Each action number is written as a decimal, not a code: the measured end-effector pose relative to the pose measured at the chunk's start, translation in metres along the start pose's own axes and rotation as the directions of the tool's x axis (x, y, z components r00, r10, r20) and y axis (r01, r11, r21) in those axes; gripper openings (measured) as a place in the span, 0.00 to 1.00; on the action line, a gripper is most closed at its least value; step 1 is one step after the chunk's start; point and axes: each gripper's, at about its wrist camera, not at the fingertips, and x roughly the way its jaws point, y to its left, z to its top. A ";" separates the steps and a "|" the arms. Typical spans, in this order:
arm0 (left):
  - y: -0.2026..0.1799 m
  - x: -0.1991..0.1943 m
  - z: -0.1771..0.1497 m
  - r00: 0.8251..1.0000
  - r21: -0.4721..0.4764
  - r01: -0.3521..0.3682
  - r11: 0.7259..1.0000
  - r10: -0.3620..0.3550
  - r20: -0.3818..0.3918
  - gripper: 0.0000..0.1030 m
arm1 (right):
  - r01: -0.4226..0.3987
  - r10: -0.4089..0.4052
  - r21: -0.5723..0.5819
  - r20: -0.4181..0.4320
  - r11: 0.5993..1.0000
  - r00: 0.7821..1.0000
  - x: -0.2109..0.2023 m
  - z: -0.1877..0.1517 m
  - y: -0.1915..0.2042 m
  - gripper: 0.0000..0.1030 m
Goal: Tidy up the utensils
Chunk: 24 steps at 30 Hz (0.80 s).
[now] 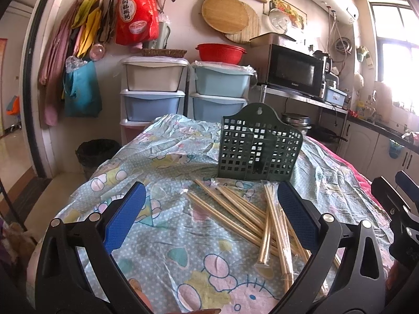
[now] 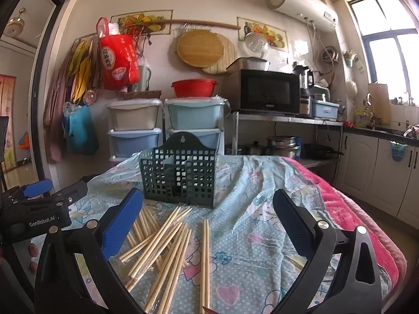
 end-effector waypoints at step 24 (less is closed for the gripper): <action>0.046 0.047 0.028 0.987 -0.094 -0.020 0.995 0.005 -0.160 0.90 | -0.241 0.209 -0.064 -0.320 0.968 0.924 0.088 0.025 0.035 0.79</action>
